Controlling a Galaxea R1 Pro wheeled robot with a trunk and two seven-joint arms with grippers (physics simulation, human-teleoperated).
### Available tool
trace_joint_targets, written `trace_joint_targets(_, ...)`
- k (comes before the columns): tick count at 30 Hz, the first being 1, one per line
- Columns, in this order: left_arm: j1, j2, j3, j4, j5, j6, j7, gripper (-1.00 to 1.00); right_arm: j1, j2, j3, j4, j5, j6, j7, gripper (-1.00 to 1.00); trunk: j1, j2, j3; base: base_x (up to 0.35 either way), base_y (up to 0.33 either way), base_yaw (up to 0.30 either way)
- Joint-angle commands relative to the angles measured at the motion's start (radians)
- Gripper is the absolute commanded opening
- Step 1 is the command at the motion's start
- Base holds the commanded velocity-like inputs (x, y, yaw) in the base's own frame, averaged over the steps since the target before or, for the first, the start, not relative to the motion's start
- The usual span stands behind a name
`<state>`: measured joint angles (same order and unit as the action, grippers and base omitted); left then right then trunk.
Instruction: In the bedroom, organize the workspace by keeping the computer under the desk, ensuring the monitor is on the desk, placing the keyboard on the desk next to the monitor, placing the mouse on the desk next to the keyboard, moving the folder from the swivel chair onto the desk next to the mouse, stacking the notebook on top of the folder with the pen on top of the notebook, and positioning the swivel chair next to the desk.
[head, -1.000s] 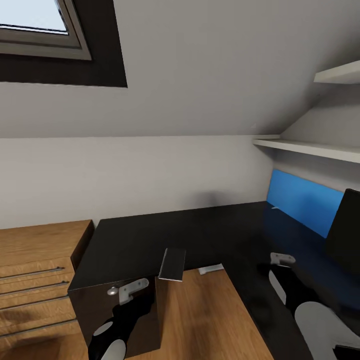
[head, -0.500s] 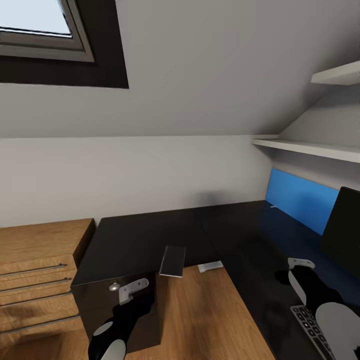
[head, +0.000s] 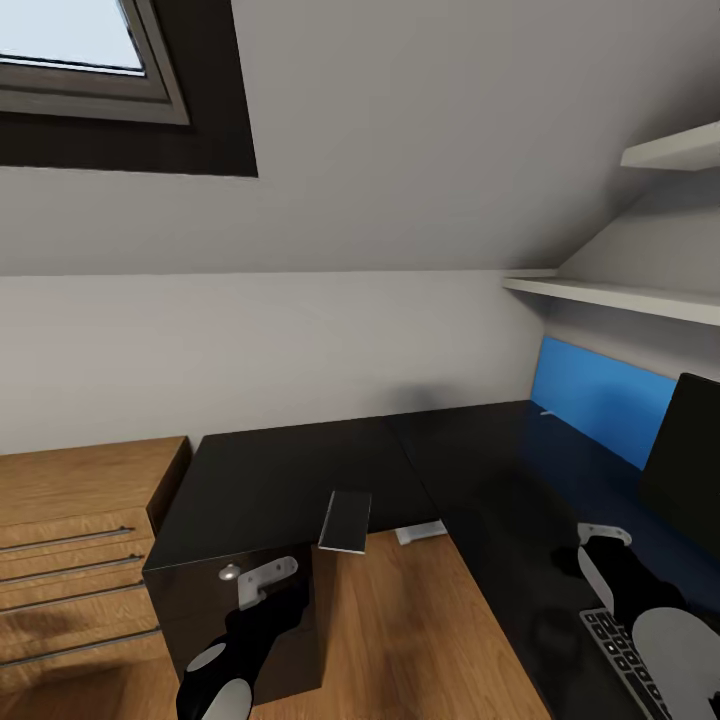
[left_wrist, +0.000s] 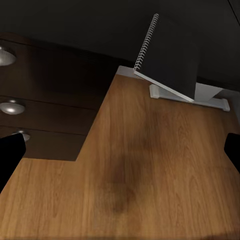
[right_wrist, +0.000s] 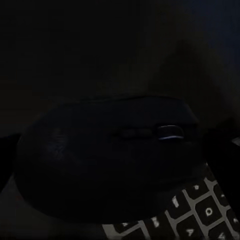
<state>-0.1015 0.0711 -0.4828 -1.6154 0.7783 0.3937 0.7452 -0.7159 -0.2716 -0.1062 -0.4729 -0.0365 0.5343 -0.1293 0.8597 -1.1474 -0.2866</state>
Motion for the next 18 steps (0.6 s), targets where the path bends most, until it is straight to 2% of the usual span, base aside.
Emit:
trace_joint_targets(1,-0.001,0.001,-0.002,-0.001,0.006,0.002,0.008,1.00,0.000,0.000,-0.001,0.000,-0.004,0.005,-0.004,-1.00,0.000,-0.001,-0.001,0.000,0.000,0.000)
trace_joint_targets(6,-0.001,0.000,-0.003,-0.003,0.006,0.003,0.007,1.00,0.000,-0.001,0.000,0.004,0.002,0.005,-0.007,-1.00,0.000,-0.001,-0.001,0.000,0.000,0.000)
trace_joint_targets(11,-0.001,0.000,-0.004,-0.003,0.006,0.004,0.007,1.00,0.000,0.003,0.002,0.004,0.068,-0.003,-0.005,-1.00,0.000,-0.001,-0.001,0.000,0.000,0.000)
trace_joint_targets(12,-0.001,0.000,-0.004,-0.003,0.006,0.003,0.007,1.00,0.000,0.004,0.021,0.002,0.088,-0.014,0.011,-1.00,0.000,-0.001,-0.001,0.000,0.000,0.000)
trace_joint_targets(14,-0.001,0.000,-0.004,-0.003,0.006,0.003,0.007,1.00,0.000,0.004,0.045,0.002,0.090,-0.028,0.028,-1.00,0.000,-0.001,-0.001,0.000,0.000,0.000)
trace_joint_targets(15,-0.001,0.000,-0.003,-0.003,0.006,0.004,0.007,1.00,0.000,0.003,0.098,0.003,0.092,-0.057,0.078,-1.00,0.000,-0.001,-0.001,0.000,0.000,0.000)
trace_joint_targets(16,-0.001,0.000,-0.003,-0.003,0.006,0.004,0.007,1.00,0.000,0.001,0.127,0.004,0.093,-0.071,0.112,-1.00,0.000,-0.001,-0.001,0.000,0.000,0.000)
trace_joint_targets(18,-0.001,0.000,-0.003,-0.003,0.006,0.004,0.007,1.00,0.000,-0.004,0.153,0.004,0.095,-0.084,0.144,-1.00,0.000,-0.001,-0.001,0.000,0.000,0.000)
